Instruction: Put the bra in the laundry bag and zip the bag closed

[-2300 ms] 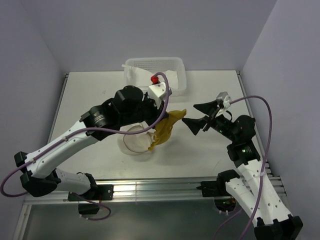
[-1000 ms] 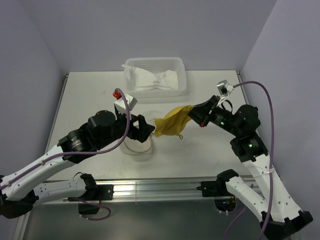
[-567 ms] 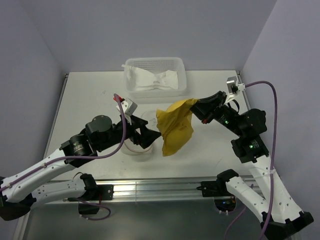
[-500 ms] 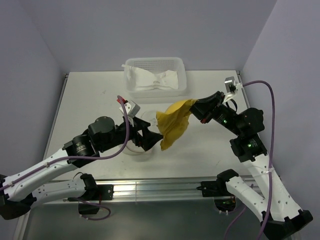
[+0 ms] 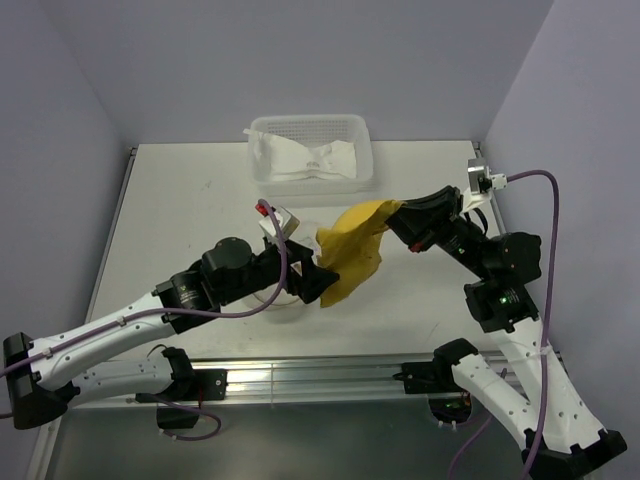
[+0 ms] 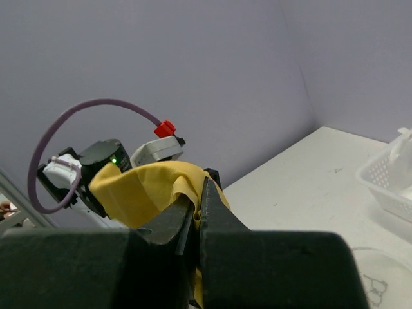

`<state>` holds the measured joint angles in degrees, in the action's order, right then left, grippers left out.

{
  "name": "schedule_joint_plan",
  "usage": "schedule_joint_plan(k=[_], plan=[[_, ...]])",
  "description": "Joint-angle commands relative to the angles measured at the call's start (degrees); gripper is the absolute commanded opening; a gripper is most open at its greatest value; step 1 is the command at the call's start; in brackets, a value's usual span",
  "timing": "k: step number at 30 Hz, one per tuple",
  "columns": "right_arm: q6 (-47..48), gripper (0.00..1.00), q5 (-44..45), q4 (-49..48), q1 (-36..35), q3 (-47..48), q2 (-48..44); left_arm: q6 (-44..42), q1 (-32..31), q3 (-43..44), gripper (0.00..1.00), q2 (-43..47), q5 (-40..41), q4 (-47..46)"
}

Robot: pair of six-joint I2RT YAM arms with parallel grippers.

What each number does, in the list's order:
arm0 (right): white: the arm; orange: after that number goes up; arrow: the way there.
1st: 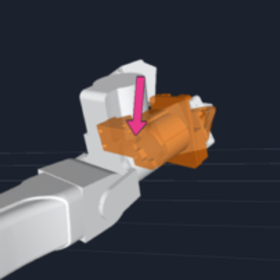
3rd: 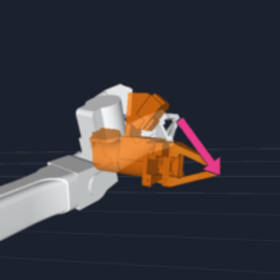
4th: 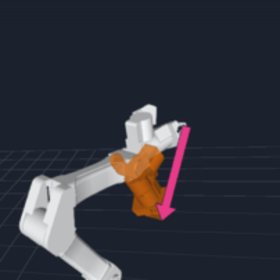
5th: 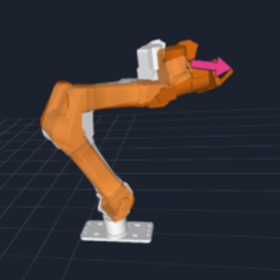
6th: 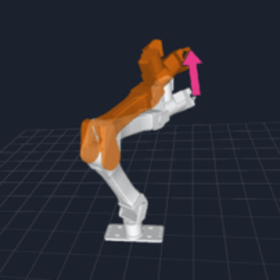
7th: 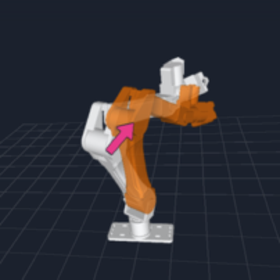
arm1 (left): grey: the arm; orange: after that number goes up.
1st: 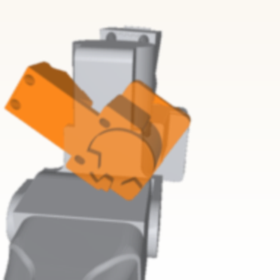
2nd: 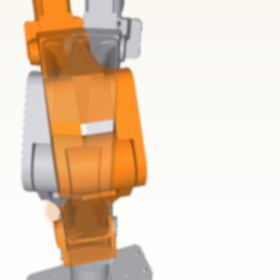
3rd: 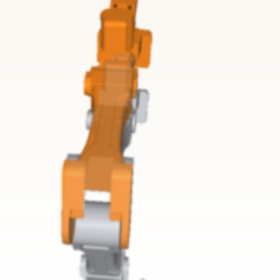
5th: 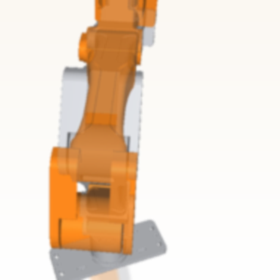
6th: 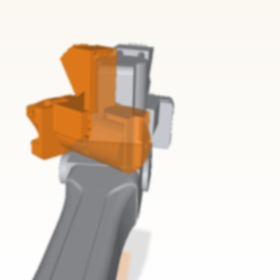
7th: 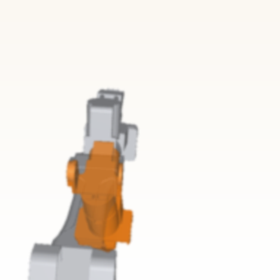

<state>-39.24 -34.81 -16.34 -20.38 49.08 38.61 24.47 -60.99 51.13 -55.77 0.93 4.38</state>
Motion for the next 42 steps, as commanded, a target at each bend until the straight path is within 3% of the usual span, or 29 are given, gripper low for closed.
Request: schedule_joint_plan(k=[1,3,6,11,12,13,14,17,22,28,36,39,40,41,42], plan=[[-2.84,0.00,-1.40,-5.10,-0.18,-0.12,0.85,-1.71,-0.53,-2.00,0.99,1.01,2.86,-5.42],[-4.17,0.00,-1.93,-7.64,-0.18,-0.65,1.29,-1.79,-0.62,-2.44,0.98,0.84,0.49,-7.36],[-6.37,0.00,-3.07,-9.85,-0.18,-0.91,2.08,-1.79,-1.14,-2.88,0.88,0.05,-2.16,-10.43],[-6.19,0.00,-2.63,-9.41,-0.19,-1.00,3.22,-1.00,-1.23,-4.02,0.80,-0.22,-4.98,-15.62],[-6.37,0.00,-2.72,-10.20,-0.18,-1.53,3.49,-0.57,-1.23,-4.63,0.58,0.30,-4.19,-16.50],[-6.37,0.00,-2.81,-10.38,-0.18,-1.53,3.49,-0.39,-1.23,-4.64,0.57,0.31,-4.18,-16.77],[-6.37,0.00,-2.72,-10.47,-0.18,-1.79,3.58,-0.21,-1.23,-4.81,0.32,0.48,-3.83,-16.86],[-5.15,0.00,-2.81,-10.12,-0.10,-2.23,3.66,-0.12,-1.23,-4.29,0.00,1.10,-2.87,-15.90],[1.26,0.00,-5.35,-11.77,1.74,-3.73,3.23,1.28,-1.23,-3.76,0.00,2.68,0.98,-12.65],[7.16,0.00,-19.49,-17.76,2.28,-5.31,2.53,2.60,0.08,-0.08,0.00,2.77,5.48,-5.36],[12.52,0.04,-23.91,-16.71,2.28,-11.81,-0.90,4.45,8.78,4.67,0.00,2.68,-1.88,-0.34],[14.45,0.16,-21.71,-16.01,2.28,-13.04,-0.30,4.36,9.93,6.69,0.00,1.98,-3.65,1.85],[15.07,0.27,-20.14,-14.35,2.28,-13.31,-0.12,3.92,9.93,7.92,0.00,1.80,-2.70,2.64],[15.94,0.31,-14.64,-13.64,2.28,-13.66,-0.03,3.66,9.93,8.54,0.00,1.72,-1.73,4.39],[16.21,0.46,-12.06,-13.37,2.36,-14.18,-0.29,3.31,9.93,9.24,0.00,1.37,-1.28,5.45]])
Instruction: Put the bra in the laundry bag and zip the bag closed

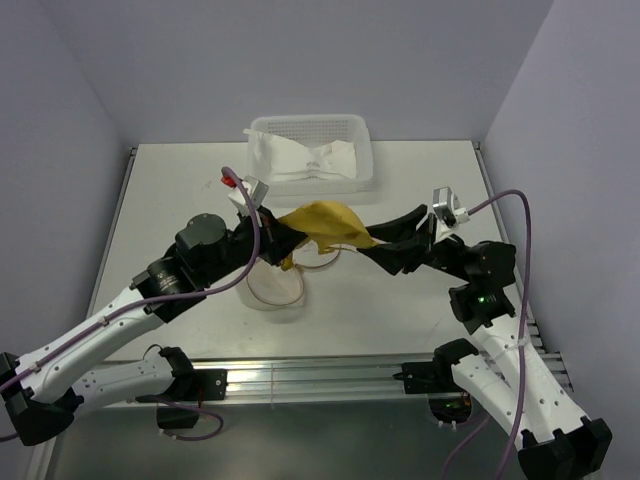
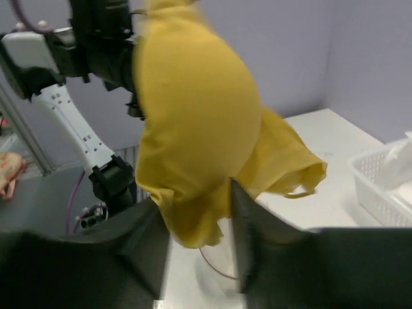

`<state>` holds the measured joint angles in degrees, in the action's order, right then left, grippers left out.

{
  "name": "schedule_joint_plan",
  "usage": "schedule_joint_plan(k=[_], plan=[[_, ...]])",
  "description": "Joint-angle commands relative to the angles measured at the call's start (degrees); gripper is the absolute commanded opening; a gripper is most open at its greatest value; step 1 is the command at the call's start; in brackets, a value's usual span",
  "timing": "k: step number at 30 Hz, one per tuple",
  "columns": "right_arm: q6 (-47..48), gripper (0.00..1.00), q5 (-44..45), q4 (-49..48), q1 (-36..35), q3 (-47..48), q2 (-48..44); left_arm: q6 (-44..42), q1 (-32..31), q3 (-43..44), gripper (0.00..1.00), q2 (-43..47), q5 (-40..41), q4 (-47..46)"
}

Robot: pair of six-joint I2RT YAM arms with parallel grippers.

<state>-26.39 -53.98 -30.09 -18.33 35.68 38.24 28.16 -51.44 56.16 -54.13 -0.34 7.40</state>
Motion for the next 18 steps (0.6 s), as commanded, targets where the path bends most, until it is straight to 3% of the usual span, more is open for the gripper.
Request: schedule_joint_plan(k=[1,4,11,14,17,18], plan=[[3.54,0.54,9.39,0.47,0.31,-2.01,-0.27,-0.74,0.38,5.52,0.00,-0.54,3.64,3.32],[3.80,0.66,13.46,-0.32,0.31,-2.64,-0.89,-1.62,0.38,7.64,0.00,-1.59,10.33,6.57],[4.77,0.69,8.71,6.34,0.31,4.65,1.49,-3.20,0.38,8.97,0.00,-2.82,14.14,7.10],[4.07,0.78,10.21,10.13,0.14,7.55,2.98,-4.08,0.38,8.44,0.00,-2.12,11.51,6.40],[6.78,0.85,7.66,15.92,-0.04,12.12,6.49,-6.10,0.38,8.18,0.00,-1.60,3.53,5.52],[8.27,0.96,6.79,17.50,-0.39,13.26,8.67,-6.71,0.38,8.09,0.00,-1.42,1.33,5.61]])
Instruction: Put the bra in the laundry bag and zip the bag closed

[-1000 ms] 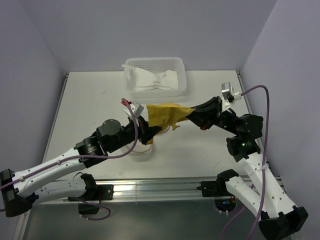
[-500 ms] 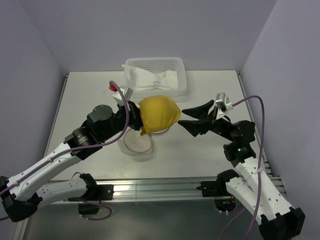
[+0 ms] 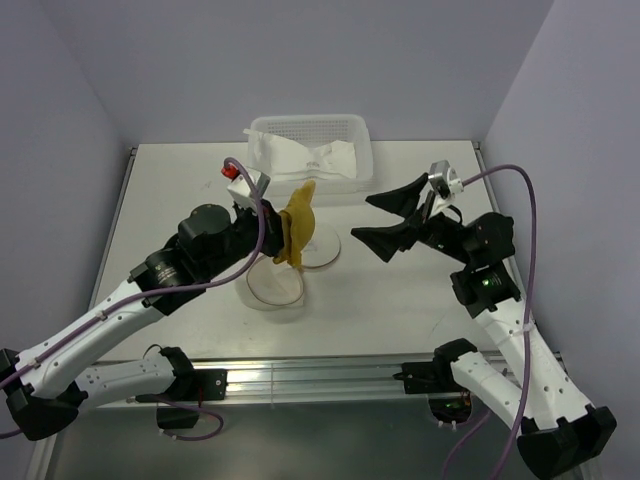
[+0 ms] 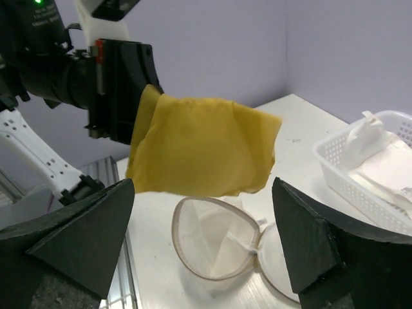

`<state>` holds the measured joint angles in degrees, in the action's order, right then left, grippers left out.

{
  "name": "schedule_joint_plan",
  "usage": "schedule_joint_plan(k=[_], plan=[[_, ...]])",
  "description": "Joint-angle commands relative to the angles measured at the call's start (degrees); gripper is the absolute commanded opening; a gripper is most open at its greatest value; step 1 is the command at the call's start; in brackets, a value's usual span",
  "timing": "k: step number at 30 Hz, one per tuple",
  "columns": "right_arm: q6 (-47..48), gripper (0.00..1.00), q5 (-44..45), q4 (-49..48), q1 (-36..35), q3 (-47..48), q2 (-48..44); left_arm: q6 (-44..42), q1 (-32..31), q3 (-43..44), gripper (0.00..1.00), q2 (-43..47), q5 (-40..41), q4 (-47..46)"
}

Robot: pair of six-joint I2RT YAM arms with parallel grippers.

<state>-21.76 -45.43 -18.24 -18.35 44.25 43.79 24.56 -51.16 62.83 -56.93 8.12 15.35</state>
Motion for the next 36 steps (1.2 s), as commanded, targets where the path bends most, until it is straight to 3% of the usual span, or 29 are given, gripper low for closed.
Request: schedule_joint_plan(k=[1,3,4,7,14,20,27,36], plan=[[6.00,0.98,-2.81,8.28,-0.28,6.62,4.36,-4.50,0.09,1.25,0.00,1.55,-11.33,-2.00],[7.34,0.98,-5.09,9.18,-0.46,8.04,7.69,-5.39,0.09,0.46,0.00,3.04,-16.44,-1.64],[7.34,0.98,-9.02,7.62,-0.37,8.57,8.76,-5.83,0.09,-1.11,0.00,3.75,-22.73,-2.17],[7.52,0.99,-13.71,5.41,-1.42,9.36,11.31,-5.92,0.09,-3.32,0.00,6.03,-28.67,-2.79],[25.44,1.00,-14.76,21.21,-11.34,14.46,13.69,-6.19,0.09,-5.26,0.00,7.62,-39.13,-0.33],[27.65,1.00,-21.45,21.76,-15.31,12.27,15.18,-6.89,0.09,-5.26,0.00,7.53,-41.69,0.82],[27.47,1.00,-22.51,21.75,-18.65,10.24,15.01,-8.03,0.09,-4.12,0.00,7.10,-37.13,2.04],[27.74,1.00,-15.85,25.80,-18.65,10.95,5.87,-9.88,0.09,-3.06,0.00,7.79,-34.40,7.14]])
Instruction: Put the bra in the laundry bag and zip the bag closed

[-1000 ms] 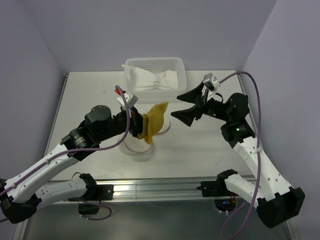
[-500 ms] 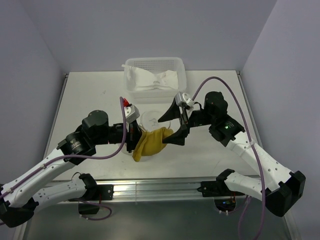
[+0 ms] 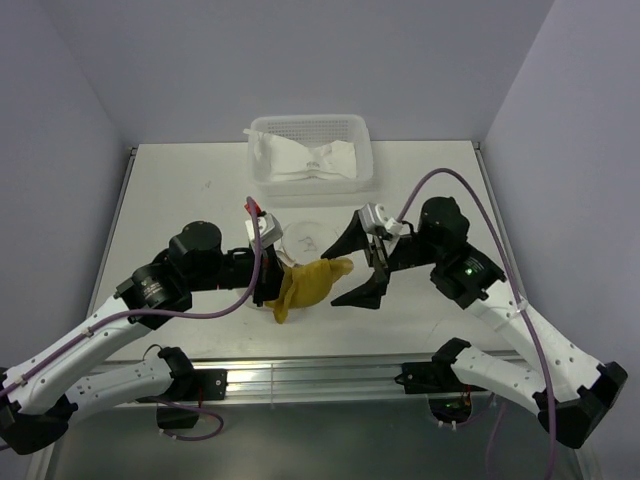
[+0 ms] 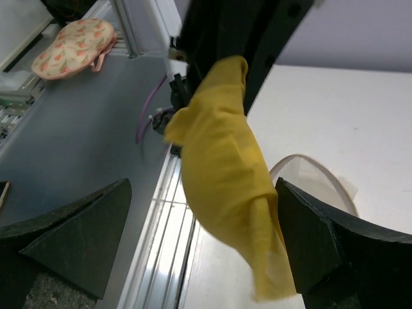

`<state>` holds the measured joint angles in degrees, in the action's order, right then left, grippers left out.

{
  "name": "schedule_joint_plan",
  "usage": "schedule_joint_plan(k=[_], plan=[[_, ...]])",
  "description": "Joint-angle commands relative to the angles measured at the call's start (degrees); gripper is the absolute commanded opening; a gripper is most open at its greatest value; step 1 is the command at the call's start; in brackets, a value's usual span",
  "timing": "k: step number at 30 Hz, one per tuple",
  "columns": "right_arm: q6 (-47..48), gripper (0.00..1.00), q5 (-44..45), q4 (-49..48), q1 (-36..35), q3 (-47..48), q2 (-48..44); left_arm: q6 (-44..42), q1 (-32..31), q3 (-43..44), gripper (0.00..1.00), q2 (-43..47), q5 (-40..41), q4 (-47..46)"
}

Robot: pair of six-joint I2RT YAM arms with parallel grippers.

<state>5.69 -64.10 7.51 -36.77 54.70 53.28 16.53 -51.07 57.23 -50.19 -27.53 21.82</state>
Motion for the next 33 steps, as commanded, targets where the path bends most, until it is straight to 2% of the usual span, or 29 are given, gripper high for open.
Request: schedule_joint_plan(k=[1,6,12,15,20,24,27,31,33], plan=[[-1.63,1.00,3.79,-1.08,-0.31,0.41,-3.97,-1.60,0.00,2.27,0.00,1.24,1.16,0.50],[-3.94,1.00,5.46,-3.38,-1.10,0.84,-1.34,-0.80,0.00,2.36,0.00,0.54,-2.08,-2.22],[-1.31,1.00,8.99,0.48,-2.86,3.48,4.29,-0.63,0.00,2.97,0.00,-0.61,-4.11,-3.45],[-1.47,1.00,10.30,-0.91,-3.48,2.26,4.91,-0.54,0.00,2.71,0.00,-0.34,-4.64,-3.63],[-0.95,1.00,9.34,-0.30,-4.18,1.73,4.82,-0.71,0.00,3.24,0.00,-0.70,-4.21,-2.31],[-5.23,1.00,6.02,-5.90,-4.71,-2.56,3.77,-0.19,0.00,3.32,0.00,0.01,-2.53,-3.54],[-9.55,0.96,5.03,-11.79,-5.24,-6.79,2.62,0.25,0.00,3.41,0.00,0.01,-1.48,-4.33],[-10.70,0.89,5.91,-13.48,-5.24,-8.55,2.62,0.60,0.00,3.94,0.00,-0.34,-2.26,-4.42],[-11.31,0.81,6.00,-14.27,-5.15,-8.38,3.15,0.69,0.00,4.29,0.00,-0.52,-2.70,-4.25]])
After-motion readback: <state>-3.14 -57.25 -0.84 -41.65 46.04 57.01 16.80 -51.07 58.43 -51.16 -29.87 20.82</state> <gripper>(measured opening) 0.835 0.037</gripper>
